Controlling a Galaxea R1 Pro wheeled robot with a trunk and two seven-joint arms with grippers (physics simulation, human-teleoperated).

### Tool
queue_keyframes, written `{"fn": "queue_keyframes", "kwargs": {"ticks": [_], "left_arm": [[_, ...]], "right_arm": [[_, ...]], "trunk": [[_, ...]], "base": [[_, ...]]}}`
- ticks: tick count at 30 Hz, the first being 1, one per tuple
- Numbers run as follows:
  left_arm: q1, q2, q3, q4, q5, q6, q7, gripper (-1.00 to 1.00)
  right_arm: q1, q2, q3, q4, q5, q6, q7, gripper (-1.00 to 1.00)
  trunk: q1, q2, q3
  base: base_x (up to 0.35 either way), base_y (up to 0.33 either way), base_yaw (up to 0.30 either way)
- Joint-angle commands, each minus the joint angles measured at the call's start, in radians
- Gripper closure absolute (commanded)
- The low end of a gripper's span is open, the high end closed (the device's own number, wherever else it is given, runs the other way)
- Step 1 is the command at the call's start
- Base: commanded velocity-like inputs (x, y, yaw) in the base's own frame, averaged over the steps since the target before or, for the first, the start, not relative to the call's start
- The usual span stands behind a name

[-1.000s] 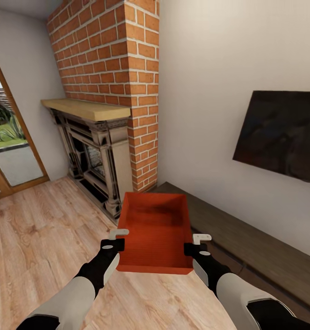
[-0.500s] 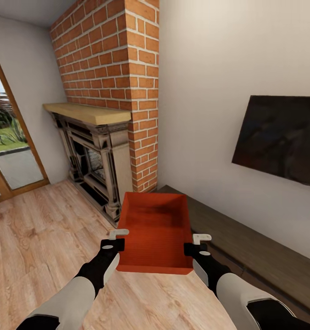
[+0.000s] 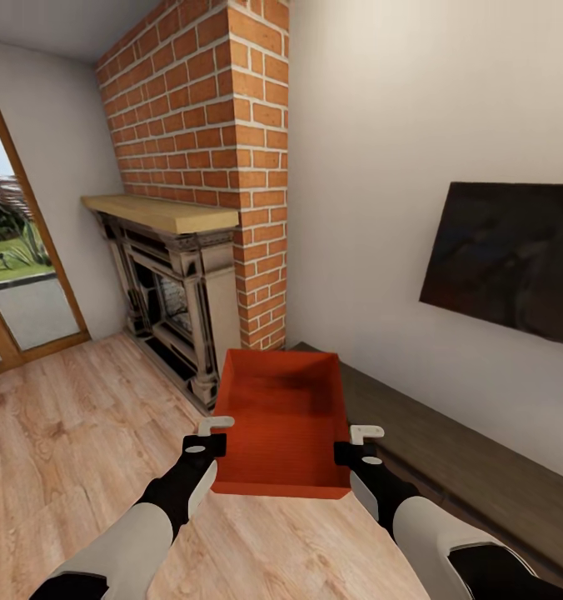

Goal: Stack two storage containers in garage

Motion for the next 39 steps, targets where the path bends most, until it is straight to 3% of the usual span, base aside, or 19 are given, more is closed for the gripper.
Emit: {"fn": "queue_keyframes", "kwargs": {"ticks": [1,31,39], "left_arm": [[-0.001,0.001,0.001,-0.003,-0.019,0.01,0.017,1.0],[-0.001,0.001,0.001,-0.003,-0.019,0.01,0.017,1.0],[-0.001,0.001,0.001,-0.003,-0.019,0.01,0.017,1.0]], "right_arm": [[-0.001,-0.017,0.001,0.001,-0.001,-0.002,-0.009,1.0],[-0.001,-0.018,0.001,0.001,-0.001,-0.002,-0.009,1.0],[-0.001,-0.019,0.001,0.0,-0.001,-0.001,-0.007,1.0]], "trunk": [[0.001,-0.002,-0.001],[0.001,-0.002,0.047],[0.001,-0.002,0.05]], "base": [[0.0,0.0,0.0],[0.0,0.0,0.0],[0.0,0.0,0.0]]}}
